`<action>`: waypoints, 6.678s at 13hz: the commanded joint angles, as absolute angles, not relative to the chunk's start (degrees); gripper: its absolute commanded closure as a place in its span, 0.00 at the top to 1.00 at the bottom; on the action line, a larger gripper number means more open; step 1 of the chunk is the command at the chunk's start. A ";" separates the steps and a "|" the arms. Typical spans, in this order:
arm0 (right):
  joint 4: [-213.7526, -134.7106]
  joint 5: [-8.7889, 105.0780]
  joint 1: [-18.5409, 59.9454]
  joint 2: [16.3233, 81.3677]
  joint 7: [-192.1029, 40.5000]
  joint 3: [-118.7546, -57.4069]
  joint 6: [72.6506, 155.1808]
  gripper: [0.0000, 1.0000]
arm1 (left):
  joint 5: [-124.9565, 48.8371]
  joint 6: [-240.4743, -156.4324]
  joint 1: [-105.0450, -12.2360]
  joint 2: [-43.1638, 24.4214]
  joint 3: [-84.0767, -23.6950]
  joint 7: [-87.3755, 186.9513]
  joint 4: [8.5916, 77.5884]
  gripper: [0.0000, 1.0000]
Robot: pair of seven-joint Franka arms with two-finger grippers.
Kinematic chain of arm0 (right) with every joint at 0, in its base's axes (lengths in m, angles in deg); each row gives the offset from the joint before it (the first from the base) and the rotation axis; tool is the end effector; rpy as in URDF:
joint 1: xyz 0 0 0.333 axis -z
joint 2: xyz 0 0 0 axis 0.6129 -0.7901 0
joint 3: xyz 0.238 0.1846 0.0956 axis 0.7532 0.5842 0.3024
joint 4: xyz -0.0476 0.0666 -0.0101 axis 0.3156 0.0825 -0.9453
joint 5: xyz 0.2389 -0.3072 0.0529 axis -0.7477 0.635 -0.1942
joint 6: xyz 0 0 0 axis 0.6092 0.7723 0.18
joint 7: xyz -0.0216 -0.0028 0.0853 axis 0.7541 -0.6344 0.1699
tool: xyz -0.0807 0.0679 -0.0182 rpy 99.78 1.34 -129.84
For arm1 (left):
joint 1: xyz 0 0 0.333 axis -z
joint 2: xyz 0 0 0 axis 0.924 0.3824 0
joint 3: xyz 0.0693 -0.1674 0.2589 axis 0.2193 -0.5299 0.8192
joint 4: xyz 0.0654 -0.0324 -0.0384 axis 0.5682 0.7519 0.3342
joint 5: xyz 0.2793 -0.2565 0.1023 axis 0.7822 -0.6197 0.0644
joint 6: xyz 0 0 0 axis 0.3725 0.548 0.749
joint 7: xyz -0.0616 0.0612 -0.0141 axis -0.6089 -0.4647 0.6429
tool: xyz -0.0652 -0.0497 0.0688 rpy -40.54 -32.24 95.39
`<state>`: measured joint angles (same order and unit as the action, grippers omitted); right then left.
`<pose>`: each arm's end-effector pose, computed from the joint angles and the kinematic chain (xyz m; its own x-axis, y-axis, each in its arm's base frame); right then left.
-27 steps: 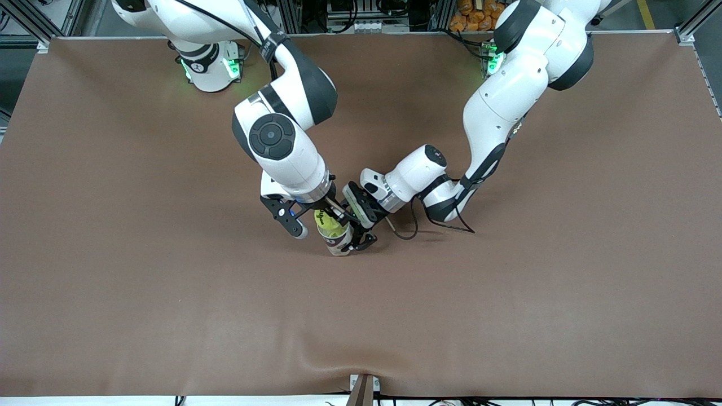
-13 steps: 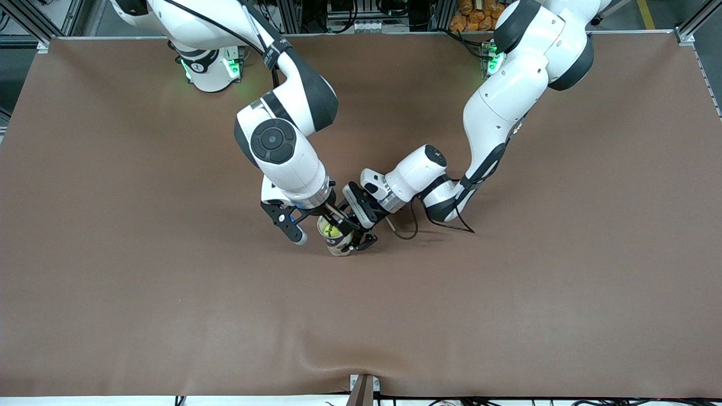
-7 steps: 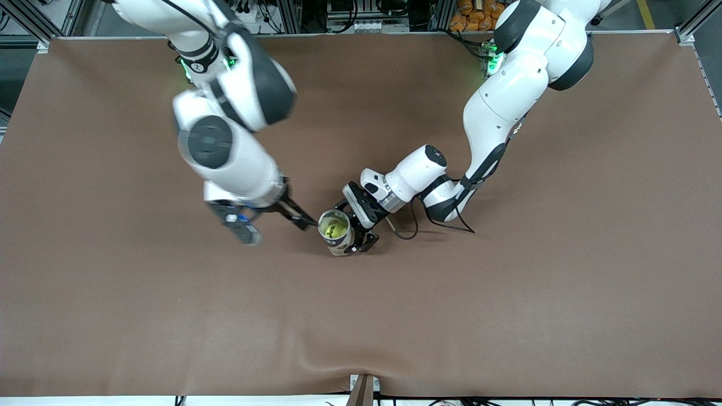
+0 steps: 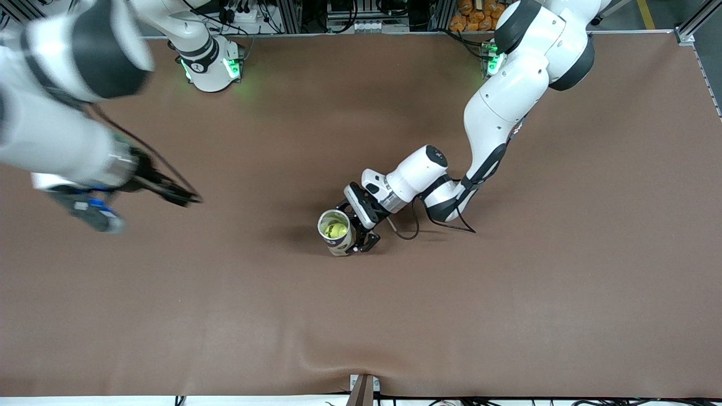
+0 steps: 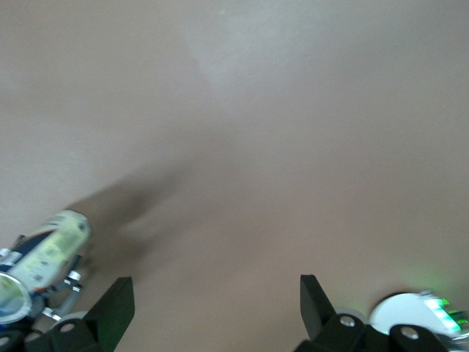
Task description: Insert tennis ball vertically with right arm
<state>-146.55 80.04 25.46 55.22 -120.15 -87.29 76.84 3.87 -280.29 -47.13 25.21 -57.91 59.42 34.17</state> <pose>0.6131 0.1018 0.5847 0.8419 -0.5109 -0.1735 -0.5088 -0.8588 0.0596 0.5305 -0.4792 0.1639 0.2507 -0.5204 0.8163 -0.8780 -0.4775 -0.0348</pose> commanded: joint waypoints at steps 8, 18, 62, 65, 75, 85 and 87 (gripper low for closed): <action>-147.63 80.51 39.30 59.48 -95.86 -85.80 74.14 1.00 | 4.86 -281.24 -49.15 23.54 -58.06 58.96 38.29 1.00; -154.71 81.47 40.70 66.56 -74.51 -83.60 80.18 1.00 | 4.77 -280.36 -51.95 19.59 -58.41 54.22 44.98 1.00; -168.81 88.77 37.71 83.30 -74.51 -85.44 84.60 1.00 | -11.47 -189.93 -71.11 -17.94 -66.50 39.28 25.91 1.00; -168.81 88.68 37.71 83.30 -74.51 -85.44 84.52 1.00 | -19.29 -186.86 -75.07 -19.77 -66.68 39.28 25.64 1.00; -168.81 88.42 37.62 82.94 -74.77 -85.62 86.28 1.00 | -22.12 -172.62 -72.09 -31.12 -53.06 40.24 26.43 1.00; -168.81 88.42 37.71 83.12 -74.59 -85.71 85.83 1.00 | -28.54 -168.30 -67.51 -39.46 -41.36 44.72 33.28 1.00; -168.90 88.42 37.71 83.21 -74.59 -85.62 85.75 1.00 | -28.98 -168.30 -67.69 -41.58 -41.97 44.72 35.74 1.00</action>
